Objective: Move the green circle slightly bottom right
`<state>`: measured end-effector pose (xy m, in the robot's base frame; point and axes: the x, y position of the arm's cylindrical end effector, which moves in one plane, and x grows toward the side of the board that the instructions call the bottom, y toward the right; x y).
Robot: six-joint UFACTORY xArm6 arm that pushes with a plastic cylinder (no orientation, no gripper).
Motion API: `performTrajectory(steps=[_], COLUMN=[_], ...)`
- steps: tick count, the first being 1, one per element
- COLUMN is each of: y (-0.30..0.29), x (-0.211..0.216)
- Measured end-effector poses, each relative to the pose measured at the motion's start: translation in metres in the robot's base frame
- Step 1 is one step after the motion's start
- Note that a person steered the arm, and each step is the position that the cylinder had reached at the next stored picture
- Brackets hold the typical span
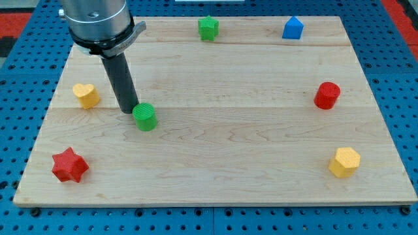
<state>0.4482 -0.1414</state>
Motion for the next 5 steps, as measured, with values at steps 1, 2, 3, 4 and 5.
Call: performTrajectory(steps=[1,2,3,4,5], y=[-0.007,-0.012,-0.016,-0.027,-0.1], x=[0.0,0.0,0.0,0.035,0.054])
